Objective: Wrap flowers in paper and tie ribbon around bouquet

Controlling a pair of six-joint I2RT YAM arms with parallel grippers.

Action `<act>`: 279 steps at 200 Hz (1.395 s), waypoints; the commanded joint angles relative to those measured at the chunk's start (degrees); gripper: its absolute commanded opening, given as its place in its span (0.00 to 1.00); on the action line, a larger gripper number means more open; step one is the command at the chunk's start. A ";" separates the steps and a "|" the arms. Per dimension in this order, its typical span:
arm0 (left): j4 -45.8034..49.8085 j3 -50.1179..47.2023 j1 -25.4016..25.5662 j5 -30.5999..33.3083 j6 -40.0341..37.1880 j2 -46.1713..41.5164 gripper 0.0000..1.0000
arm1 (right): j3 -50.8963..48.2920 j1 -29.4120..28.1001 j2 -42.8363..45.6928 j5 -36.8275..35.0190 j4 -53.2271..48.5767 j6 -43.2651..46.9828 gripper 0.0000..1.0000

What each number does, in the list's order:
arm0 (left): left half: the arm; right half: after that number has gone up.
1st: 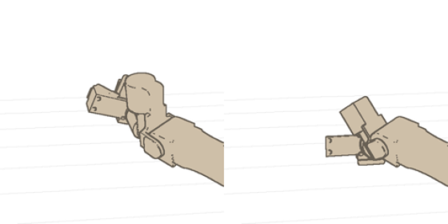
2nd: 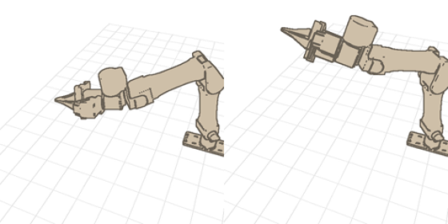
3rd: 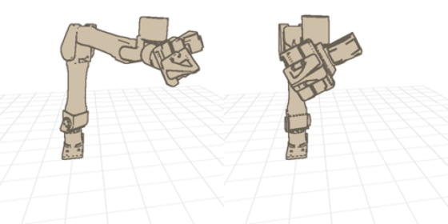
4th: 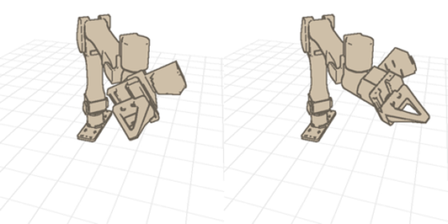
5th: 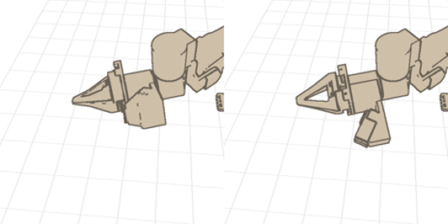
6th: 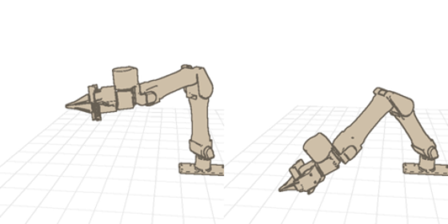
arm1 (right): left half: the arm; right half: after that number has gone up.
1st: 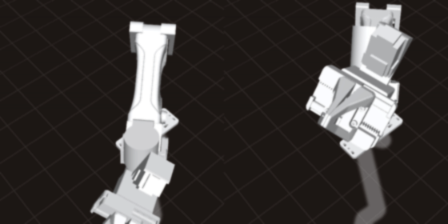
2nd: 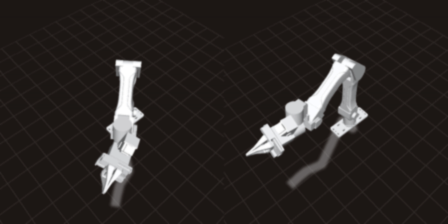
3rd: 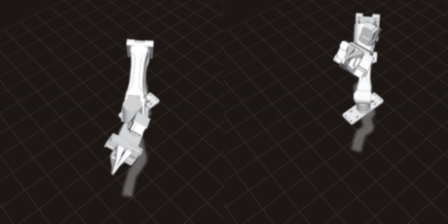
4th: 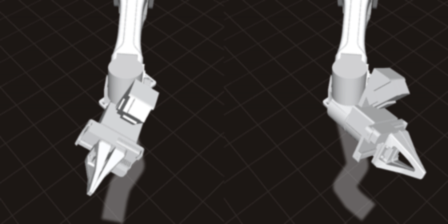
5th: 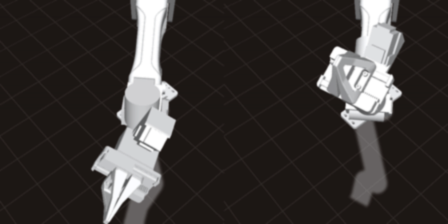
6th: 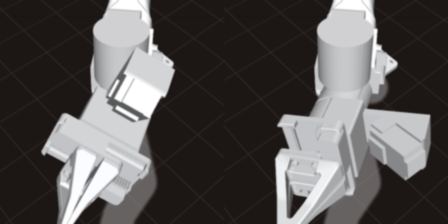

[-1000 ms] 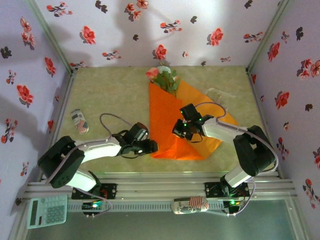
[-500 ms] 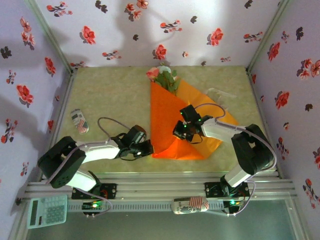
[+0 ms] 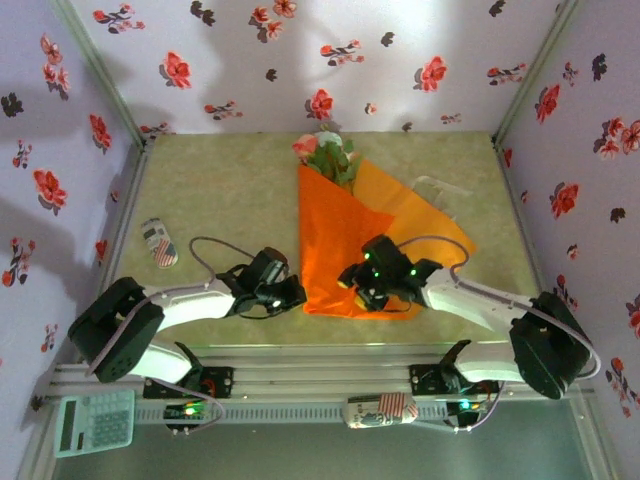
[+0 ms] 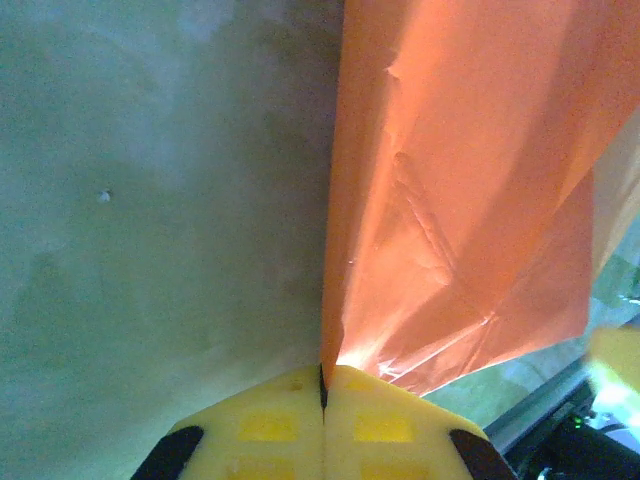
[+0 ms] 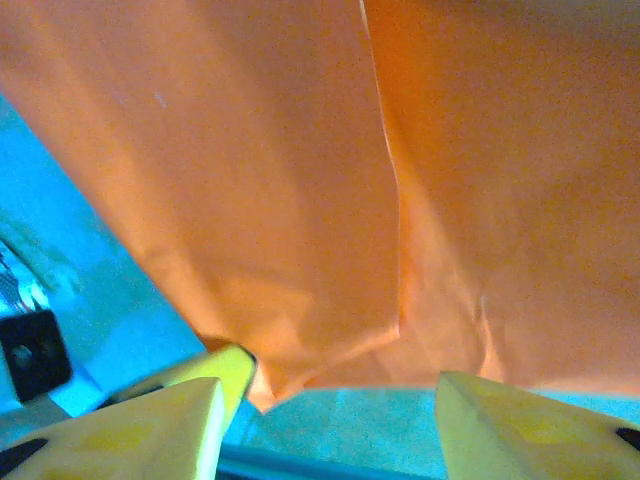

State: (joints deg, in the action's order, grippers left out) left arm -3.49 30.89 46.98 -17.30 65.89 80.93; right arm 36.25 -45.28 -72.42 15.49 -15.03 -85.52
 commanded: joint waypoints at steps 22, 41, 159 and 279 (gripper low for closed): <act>-4.25 0.41 -1.97 -4.27 9.08 2.27 0.00 | -3.10 -7.78 -2.15 -3.86 10.40 -29.04 0.61; -5.63 0.40 -2.35 -5.29 12.01 3.20 0.00 | -3.98 -10.22 -2.76 -6.15 11.85 -35.41 0.62; -9.57 0.49 -2.65 -8.69 21.90 3.62 0.00 | -10.74 -20.82 -9.39 -27.71 33.35 -52.49 0.61; -10.32 0.22 -3.09 -8.89 23.87 3.41 0.00 | -13.83 -21.57 -6.82 -39.57 34.33 -54.70 0.15</act>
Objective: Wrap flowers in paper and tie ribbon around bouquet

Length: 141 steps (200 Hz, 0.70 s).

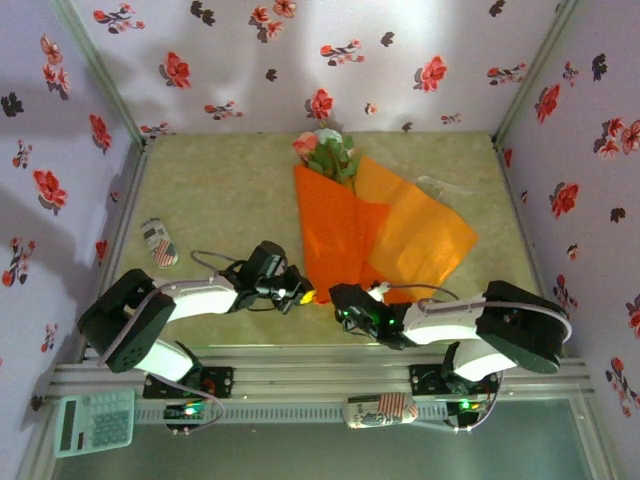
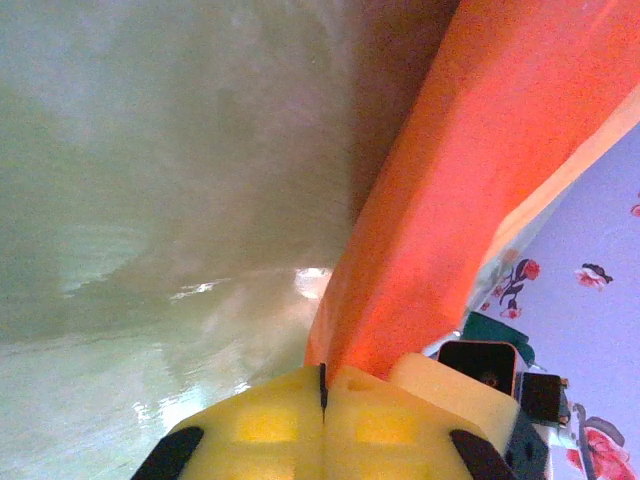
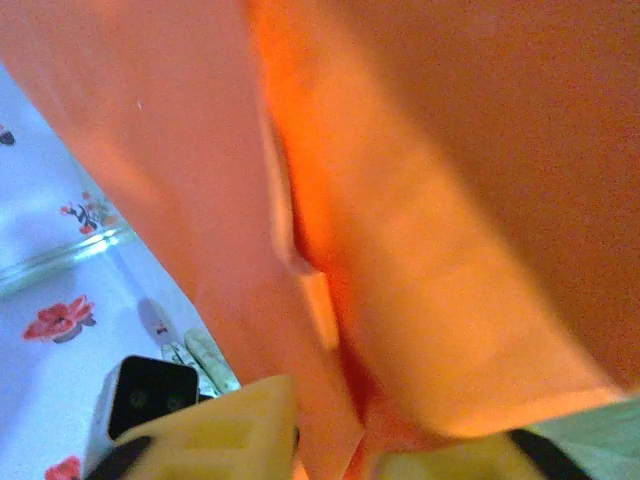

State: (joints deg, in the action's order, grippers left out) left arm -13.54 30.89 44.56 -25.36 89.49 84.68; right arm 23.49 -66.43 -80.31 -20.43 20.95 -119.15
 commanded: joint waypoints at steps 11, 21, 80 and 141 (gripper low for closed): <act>0.08 0.37 -0.67 -0.89 0.09 -0.35 0.00 | -1.16 -0.37 1.07 -3.66 -2.02 -21.40 0.08; 0.27 0.23 -0.72 -0.83 0.07 -0.40 0.00 | -1.15 -0.40 1.12 -3.57 -2.50 -21.64 0.02; 0.58 0.33 -0.82 -0.83 0.68 -0.69 0.00 | -1.10 -0.37 1.36 -2.52 -3.33 -22.18 0.21; -0.52 0.83 -0.87 -1.18 0.69 0.57 0.00 | -1.53 -0.37 -3.25 -2.31 2.02 -22.96 0.38</act>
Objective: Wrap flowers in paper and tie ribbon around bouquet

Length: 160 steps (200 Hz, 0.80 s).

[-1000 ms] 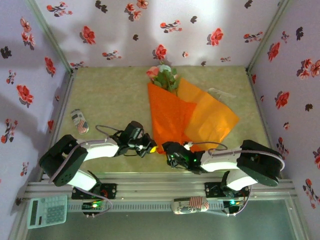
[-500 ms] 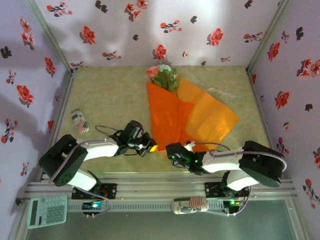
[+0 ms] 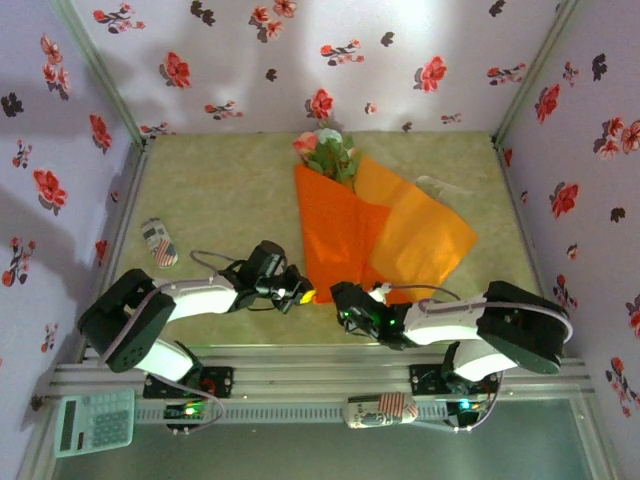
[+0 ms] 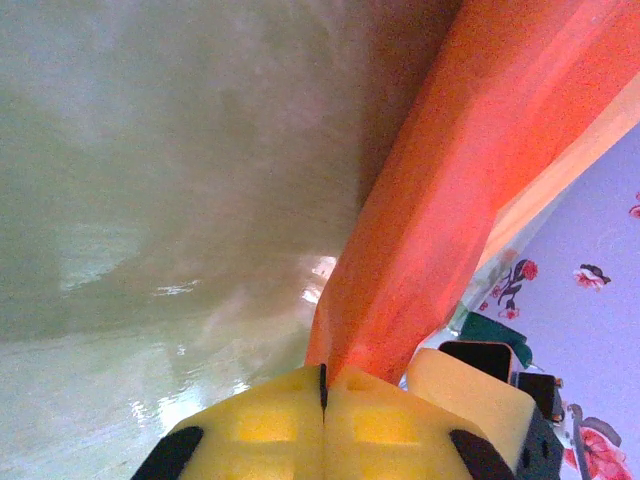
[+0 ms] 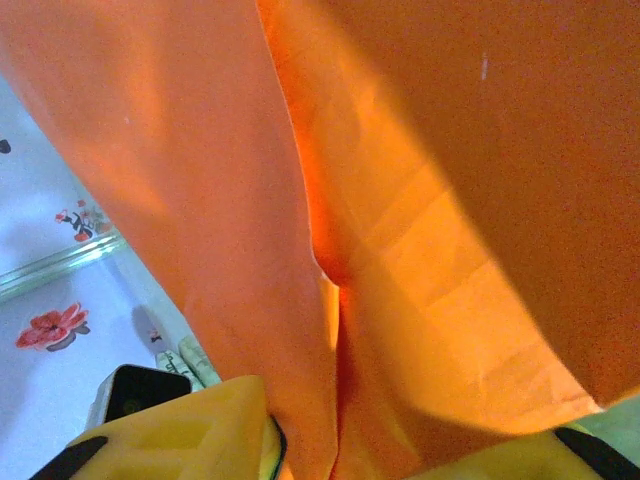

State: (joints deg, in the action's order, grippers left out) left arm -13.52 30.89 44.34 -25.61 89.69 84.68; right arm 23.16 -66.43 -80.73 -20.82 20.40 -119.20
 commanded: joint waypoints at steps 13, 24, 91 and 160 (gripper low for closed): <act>-0.54 0.96 -0.65 -1.10 0.51 0.73 0.00 | -1.36 -0.31 -4.33 -2.53 4.91 -23.01 0.35; -0.54 0.89 -0.68 -1.16 0.49 0.81 0.00 | -1.21 -0.30 -5.38 -2.78 6.22 -23.01 0.29; 3.56 1.11 -0.83 -1.55 -1.37 -1.60 0.38 | -0.15 -0.38 -4.37 -2.10 2.50 -22.90 0.00; 5.47 2.19 0.29 -3.51 -3.91 0.50 0.41 | -0.42 -0.30 -5.09 -1.99 4.31 -23.28 0.00</act>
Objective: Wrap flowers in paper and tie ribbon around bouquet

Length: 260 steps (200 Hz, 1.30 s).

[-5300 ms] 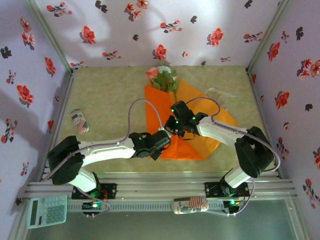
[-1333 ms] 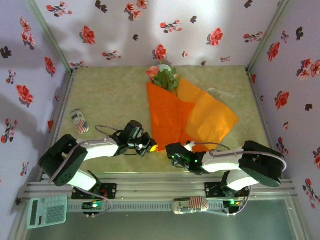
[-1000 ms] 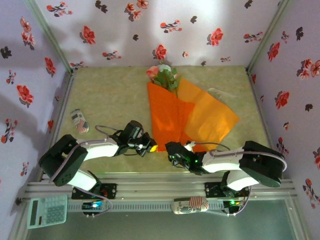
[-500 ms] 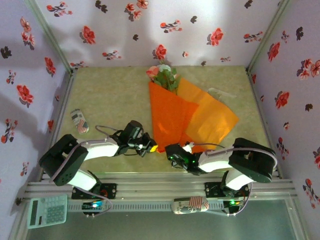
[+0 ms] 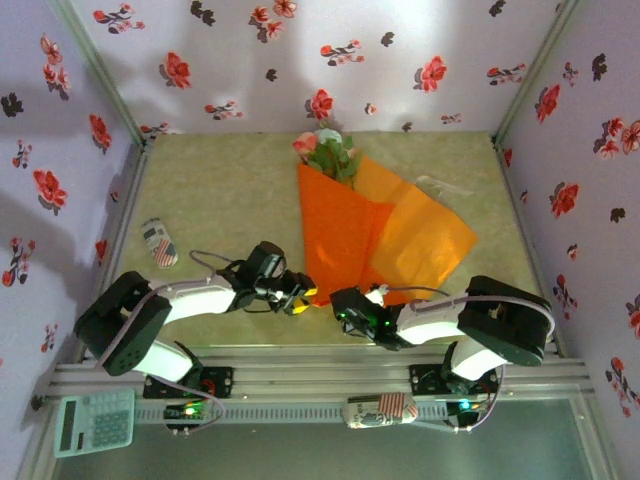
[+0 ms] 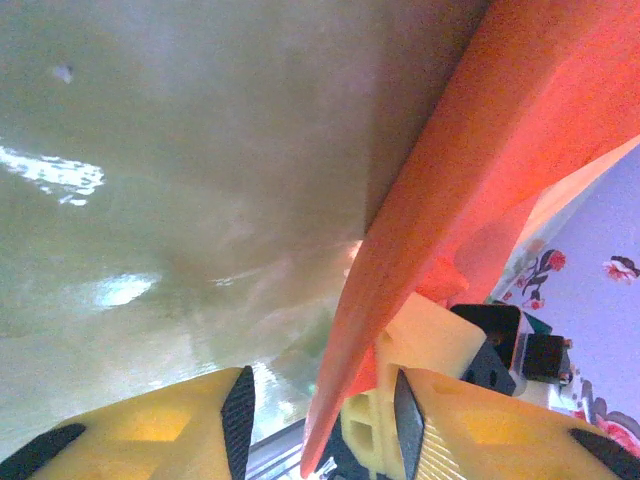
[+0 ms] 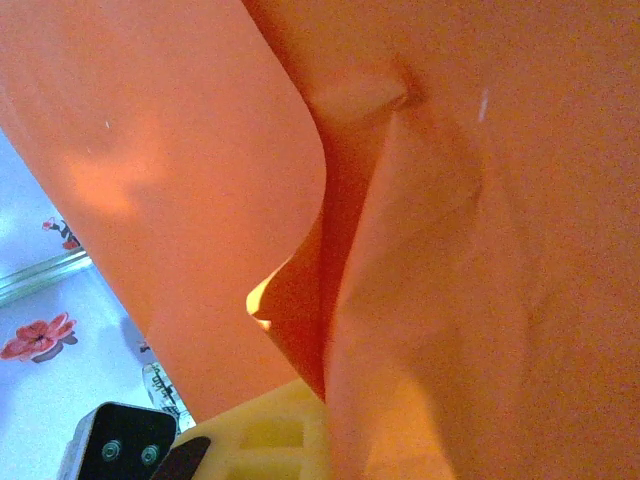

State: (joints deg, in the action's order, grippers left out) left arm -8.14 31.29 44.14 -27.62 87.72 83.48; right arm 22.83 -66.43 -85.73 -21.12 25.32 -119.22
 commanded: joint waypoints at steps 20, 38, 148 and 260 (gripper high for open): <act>-1.56 3.80 0.42 -1.40 -2.96 4.42 0.27 | -0.22 -0.33 0.07 -1.56 -0.71 -23.16 0.00; -2.96 4.46 0.27 -0.75 -3.44 5.83 0.00 | -0.40 -0.32 0.52 -1.59 -1.43 -23.08 0.00; -9.83 5.88 -4.37 1.60 -11.65 11.79 0.46 | -0.94 -0.27 3.41 0.72 -4.95 -23.25 0.00; -15.37 11.47 -7.79 2.21 -18.17 20.50 0.37 | -1.38 1.22 4.96 4.38 -7.62 -22.37 0.00</act>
State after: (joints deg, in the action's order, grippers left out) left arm -22.00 40.14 37.45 -27.53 73.32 100.44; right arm 22.22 -65.60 -81.41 -18.00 20.10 -119.22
